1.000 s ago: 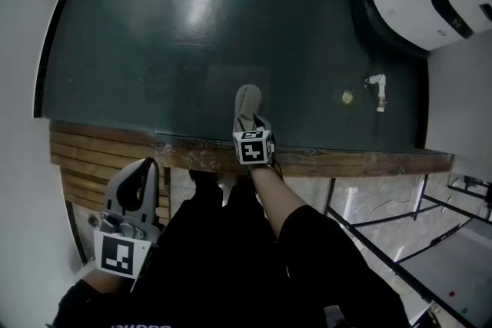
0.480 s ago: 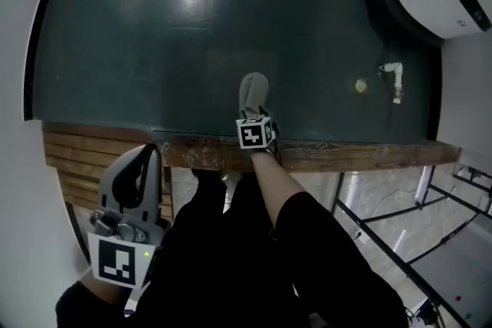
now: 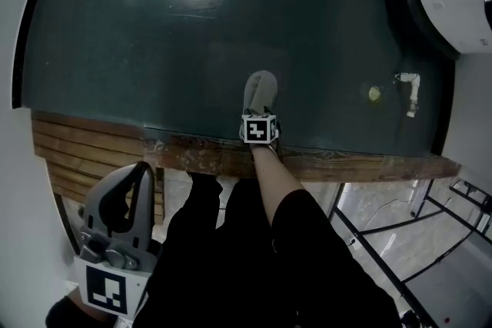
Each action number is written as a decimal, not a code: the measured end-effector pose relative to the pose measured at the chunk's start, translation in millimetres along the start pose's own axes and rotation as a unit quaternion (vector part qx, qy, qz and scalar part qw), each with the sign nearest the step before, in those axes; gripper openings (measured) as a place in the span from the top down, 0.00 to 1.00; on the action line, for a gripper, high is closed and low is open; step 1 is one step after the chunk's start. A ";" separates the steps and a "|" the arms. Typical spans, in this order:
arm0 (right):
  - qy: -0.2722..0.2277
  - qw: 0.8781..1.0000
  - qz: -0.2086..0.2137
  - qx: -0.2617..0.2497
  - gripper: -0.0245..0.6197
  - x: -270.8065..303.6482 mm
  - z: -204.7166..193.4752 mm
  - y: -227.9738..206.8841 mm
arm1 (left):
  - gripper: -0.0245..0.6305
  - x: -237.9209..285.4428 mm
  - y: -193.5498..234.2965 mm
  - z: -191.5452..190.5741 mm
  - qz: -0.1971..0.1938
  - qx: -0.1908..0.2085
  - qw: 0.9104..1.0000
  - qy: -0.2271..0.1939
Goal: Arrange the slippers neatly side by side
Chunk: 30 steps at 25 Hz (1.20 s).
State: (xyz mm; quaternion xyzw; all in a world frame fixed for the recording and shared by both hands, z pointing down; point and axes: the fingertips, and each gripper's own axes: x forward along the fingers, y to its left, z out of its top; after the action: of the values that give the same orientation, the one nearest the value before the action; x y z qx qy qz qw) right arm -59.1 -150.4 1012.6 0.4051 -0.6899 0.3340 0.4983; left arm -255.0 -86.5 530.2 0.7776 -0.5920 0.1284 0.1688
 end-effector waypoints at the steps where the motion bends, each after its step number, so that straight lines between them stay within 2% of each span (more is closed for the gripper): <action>1: 0.009 1.000 -0.004 0.003 0.62 8.5 -2.9 -1.3 | 0.96 2.8 0.3 -4.9 -0.001 -0.005 1.000 0.002; 8: 0.025 0.998 -0.050 -0.008 0.62 57.3 -9.3 -17.2 | 0.96 13.1 2.3 -42.5 -0.008 -0.018 1.000 0.012; 13: 0.057 0.996 -0.060 0.013 0.63 72.6 -23.8 -22.8 | 0.96 6.1 8.7 -66.5 -0.006 -0.031 0.999 0.031; 14: 0.059 0.996 -0.065 0.013 0.64 73.2 -25.3 -24.6 | 0.96 5.0 9.6 -69.1 -0.006 -0.033 0.999 0.032; 17: 0.056 0.994 -0.089 0.005 0.89 68.1 -28.2 -32.7 | 0.96 2.3 9.2 -70.2 -0.004 -0.039 0.999 0.029; 18: 0.052 0.994 -0.094 0.006 0.92 65.0 -28.4 -35.3 | 0.96 1.6 8.3 -68.9 -0.004 -0.041 0.999 0.027; 25: 0.013 0.994 -0.103 0.035 0.94 28.7 -21.6 -58.5 | 0.96 5.4 -6.2 -53.9 -0.015 -0.049 0.999 0.014; 30: 0.023 0.991 -0.125 0.033 0.94 20.2 -37.9 -104.2 | 0.96 16.8 -21.3 -42.1 -0.030 -0.046 0.998 0.008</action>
State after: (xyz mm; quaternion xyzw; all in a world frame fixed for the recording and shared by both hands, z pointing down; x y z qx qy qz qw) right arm 46.2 -168.9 1048.5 0.4968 -0.6107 0.3006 0.5384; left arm -229.9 -78.7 573.0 0.7853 -0.5725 0.1020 0.2124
